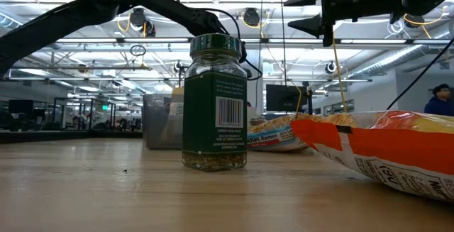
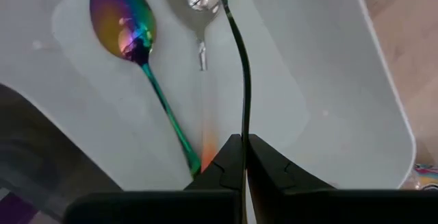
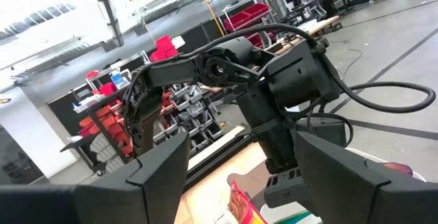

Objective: Pick & Place Food Item
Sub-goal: Put the blue spoon into the white bin, then put the blue noodle pack into the bottom black bin

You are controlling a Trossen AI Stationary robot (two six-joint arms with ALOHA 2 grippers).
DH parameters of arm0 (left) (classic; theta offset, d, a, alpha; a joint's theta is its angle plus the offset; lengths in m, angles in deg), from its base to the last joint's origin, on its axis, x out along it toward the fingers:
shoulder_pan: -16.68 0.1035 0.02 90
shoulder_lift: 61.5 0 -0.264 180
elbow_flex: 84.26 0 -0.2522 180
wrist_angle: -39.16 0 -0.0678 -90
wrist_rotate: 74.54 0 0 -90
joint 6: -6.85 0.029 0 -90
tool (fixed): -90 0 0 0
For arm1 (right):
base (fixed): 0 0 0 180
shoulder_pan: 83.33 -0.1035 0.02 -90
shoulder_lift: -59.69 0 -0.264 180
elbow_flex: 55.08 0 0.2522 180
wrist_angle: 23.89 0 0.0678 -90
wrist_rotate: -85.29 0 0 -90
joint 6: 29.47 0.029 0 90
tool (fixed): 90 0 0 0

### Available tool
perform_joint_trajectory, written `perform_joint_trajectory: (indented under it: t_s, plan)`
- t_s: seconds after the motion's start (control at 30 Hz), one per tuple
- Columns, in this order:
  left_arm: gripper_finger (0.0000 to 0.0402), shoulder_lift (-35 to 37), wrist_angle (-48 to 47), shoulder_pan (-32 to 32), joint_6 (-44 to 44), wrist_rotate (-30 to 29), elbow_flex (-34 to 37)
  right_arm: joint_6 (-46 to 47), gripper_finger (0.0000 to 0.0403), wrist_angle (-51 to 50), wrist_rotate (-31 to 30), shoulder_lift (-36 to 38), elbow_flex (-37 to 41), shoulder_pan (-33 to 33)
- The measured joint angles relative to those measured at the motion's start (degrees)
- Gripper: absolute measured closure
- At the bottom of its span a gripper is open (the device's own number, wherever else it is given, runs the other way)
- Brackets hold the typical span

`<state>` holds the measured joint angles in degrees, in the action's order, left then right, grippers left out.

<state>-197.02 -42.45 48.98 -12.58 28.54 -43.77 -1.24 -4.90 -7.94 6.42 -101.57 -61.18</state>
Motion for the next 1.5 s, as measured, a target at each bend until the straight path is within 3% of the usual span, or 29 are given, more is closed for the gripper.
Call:
perform_joint_trajectory:
  t_s: [0.57, 0.97, 1.23, 1.5]
  plan:
    - [0.0396, -3.4, 0.3, -0.3, -0.5, 3.9, 0.0, -0.5, 0.0147, -0.5, 0.0, 0.0, 0.0, 0.0]
    - [0.0353, -3.4, 2.3, 0.6, -0.7, 3.8, 0.0, -0.9, 0.0147, -1.3, 0.0, 0.0, 0.0, 0.0]
    - [0.031, -3.4, 2.1, 2.4, -2.0, 10.3, -0.3, -1.4, 0.0147, -1.3, 0.0, 0.0, 0.0, 0.0]
    - [0.0287, -1.4, 4.4, 3.0, -2.1, 12.5, -8.6, -1.9, 0.0147, -1.3, -0.2, 0.0, 0.0, 0.0]
